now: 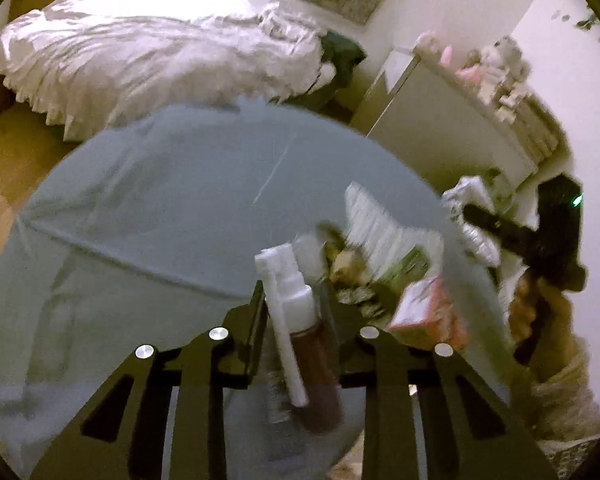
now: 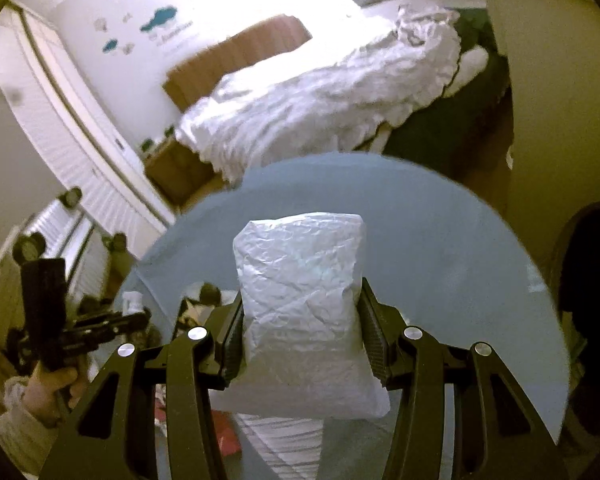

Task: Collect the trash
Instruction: 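Carry the pump bottle and white bag over the black trash bin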

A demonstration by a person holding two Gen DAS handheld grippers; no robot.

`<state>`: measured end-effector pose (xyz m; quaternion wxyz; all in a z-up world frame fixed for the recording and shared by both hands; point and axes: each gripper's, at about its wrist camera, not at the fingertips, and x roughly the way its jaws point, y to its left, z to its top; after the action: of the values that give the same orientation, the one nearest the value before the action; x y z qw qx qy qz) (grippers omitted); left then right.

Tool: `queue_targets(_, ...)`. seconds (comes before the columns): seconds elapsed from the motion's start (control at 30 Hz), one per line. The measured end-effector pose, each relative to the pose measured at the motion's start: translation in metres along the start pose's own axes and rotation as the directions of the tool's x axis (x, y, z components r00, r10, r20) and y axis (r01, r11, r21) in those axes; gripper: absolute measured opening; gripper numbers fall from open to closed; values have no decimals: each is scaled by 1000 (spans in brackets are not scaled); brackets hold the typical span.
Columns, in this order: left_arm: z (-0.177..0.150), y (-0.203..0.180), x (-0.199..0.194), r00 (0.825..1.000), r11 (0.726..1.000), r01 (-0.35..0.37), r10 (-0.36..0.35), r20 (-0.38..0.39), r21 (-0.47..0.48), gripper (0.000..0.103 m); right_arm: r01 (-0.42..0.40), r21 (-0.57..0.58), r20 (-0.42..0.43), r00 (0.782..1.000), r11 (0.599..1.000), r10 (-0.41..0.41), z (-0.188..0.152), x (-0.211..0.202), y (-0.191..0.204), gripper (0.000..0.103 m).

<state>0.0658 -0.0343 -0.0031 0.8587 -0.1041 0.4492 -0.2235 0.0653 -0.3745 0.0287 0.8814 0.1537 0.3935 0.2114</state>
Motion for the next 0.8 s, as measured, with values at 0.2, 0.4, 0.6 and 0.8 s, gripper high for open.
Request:
queue_targets(0.2,39,-47,-8,996,995,64,-68,55,80,22,37,53,125,991,998,-43,12,-42,-36,50)
queue_targets(0.4,75,-135,25,979,959,189,-200,34,211,22,128,208,261,948,970,-181,5,-96,-109,50)
queue_targets(0.6,98,-227,83,946,894,321,-322,-51,313,22,235,410,310,873,882,-376,-21,-139,-196,50)
queue_targets(0.8,97,-288,154,920,865,391,-357,-161,314,22,278,497,293,838,822,-460,-37,-149,-247,50)
